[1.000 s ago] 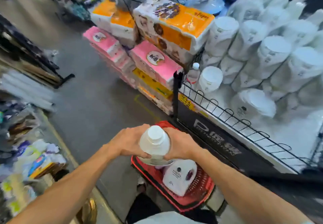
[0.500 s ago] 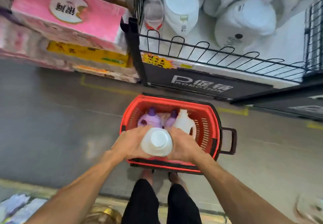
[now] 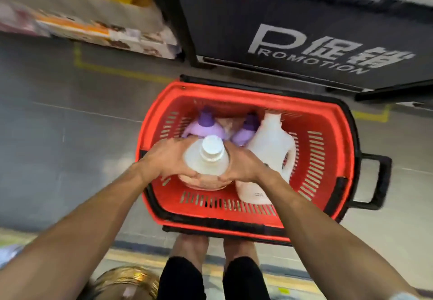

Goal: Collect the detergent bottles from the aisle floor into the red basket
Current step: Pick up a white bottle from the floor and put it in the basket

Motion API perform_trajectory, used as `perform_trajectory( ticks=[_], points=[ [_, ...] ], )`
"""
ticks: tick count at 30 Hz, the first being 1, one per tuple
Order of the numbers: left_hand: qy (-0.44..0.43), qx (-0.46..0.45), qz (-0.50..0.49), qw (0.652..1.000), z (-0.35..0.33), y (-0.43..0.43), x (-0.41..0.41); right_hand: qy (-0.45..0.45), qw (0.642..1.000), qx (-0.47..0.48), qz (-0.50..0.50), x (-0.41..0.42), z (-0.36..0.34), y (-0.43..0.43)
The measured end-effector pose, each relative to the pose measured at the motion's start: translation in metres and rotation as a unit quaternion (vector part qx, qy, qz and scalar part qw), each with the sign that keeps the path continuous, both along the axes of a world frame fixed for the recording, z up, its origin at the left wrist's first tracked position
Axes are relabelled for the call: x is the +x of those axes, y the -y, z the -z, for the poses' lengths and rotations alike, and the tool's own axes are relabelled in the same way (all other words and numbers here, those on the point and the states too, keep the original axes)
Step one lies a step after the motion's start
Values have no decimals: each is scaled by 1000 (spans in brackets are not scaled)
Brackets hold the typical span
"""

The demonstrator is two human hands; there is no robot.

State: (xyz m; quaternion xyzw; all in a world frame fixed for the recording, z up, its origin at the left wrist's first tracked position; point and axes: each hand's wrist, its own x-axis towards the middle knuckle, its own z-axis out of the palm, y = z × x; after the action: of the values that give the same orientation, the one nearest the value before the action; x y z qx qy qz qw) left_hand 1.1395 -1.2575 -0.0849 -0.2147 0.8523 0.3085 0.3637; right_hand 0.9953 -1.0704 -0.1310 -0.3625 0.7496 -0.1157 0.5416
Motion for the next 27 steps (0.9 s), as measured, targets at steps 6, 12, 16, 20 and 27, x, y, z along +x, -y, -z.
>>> perform_trajectory(
  ticks=[6, 12, 16, 20, 27],
  points=[
    [-14, -183, -37, 982, -26, 4, -19, -152, 983, 94, 45, -25, -12, 16],
    [13, -256, 46, 966, -144, 1, -32, -168, 978, 107, -61, -20, -138, 12],
    [-54, -283, 84, 954, -239, -6, -55, -216, 971, 66, -80, -23, -242, 6],
    [-108, -295, 147, 938, -319, -20, -78, -282, 958, 27, -29, -30, -340, -2],
    [-215, -306, 255, 891, -425, -66, -123, -350, 931, 58, 87, -39, -455, -56]
  ],
)
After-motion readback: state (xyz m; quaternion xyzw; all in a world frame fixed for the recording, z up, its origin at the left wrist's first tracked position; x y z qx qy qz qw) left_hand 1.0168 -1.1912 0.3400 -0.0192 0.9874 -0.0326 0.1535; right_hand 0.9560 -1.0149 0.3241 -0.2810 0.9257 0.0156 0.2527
